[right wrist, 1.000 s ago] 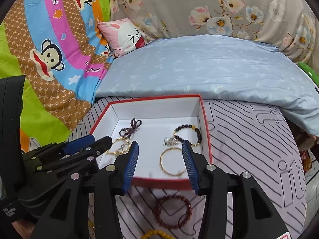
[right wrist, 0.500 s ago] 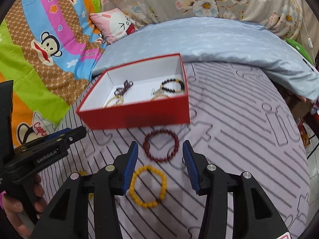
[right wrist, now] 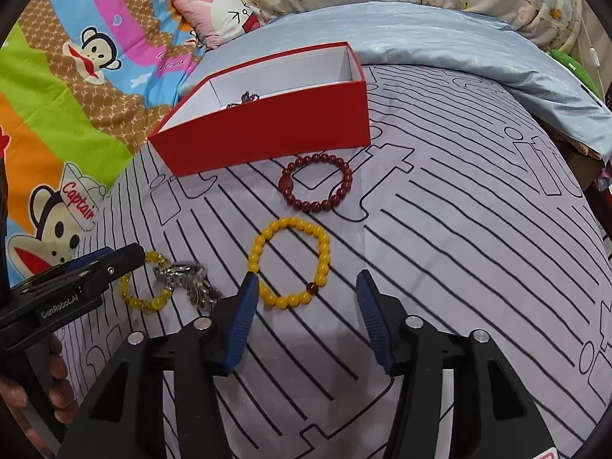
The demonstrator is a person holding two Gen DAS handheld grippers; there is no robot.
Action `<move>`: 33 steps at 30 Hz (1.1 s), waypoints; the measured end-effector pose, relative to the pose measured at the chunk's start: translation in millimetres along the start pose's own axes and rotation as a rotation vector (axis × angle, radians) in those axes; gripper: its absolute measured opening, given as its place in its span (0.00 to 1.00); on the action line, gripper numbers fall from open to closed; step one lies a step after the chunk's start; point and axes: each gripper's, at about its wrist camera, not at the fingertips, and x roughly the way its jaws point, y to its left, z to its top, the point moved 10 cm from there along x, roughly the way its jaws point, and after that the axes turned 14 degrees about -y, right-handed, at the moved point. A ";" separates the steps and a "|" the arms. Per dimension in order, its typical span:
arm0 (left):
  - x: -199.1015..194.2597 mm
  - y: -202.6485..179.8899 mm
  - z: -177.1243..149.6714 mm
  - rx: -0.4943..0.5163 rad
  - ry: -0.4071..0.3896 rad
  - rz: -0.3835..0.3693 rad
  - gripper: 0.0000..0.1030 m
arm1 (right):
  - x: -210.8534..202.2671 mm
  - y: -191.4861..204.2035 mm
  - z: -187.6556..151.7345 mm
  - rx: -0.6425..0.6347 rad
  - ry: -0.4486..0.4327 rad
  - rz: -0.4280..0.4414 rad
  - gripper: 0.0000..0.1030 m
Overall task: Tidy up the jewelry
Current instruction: 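Grasp the yellow amber bead bracelet with the right tool while the left moves to the silver wristwatch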
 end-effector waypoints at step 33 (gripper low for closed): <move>1.9 22.5 -25.8 -0.007 0.036 0.048 0.60 | 32.6 15.1 1.2 -0.104 -0.014 -0.076 0.32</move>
